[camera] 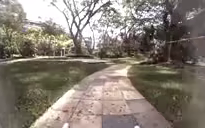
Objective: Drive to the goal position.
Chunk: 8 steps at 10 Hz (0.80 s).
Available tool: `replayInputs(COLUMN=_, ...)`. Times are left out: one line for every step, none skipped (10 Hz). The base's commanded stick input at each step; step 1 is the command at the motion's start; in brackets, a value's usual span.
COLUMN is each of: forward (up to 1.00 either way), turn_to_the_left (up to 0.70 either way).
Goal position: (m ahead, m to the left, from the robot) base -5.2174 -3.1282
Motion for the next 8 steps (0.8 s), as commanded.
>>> replayInputs(forward=0.7, turn_to_the_left=0.0)
replayInputs(forward=0.7, turn_to_the_left=0.0)
replayInputs(forward=0.7, turn_to_the_left=0.0)
replayInputs(forward=0.7, turn_to_the_left=0.0)
replayInputs(forward=0.7, turn_to_the_left=0.0)
replayInputs(forward=0.7, turn_to_the_left=0.0)
replayInputs(forward=0.7, turn_to_the_left=0.0)
replayInputs(forward=0.7, turn_to_the_left=0.0)
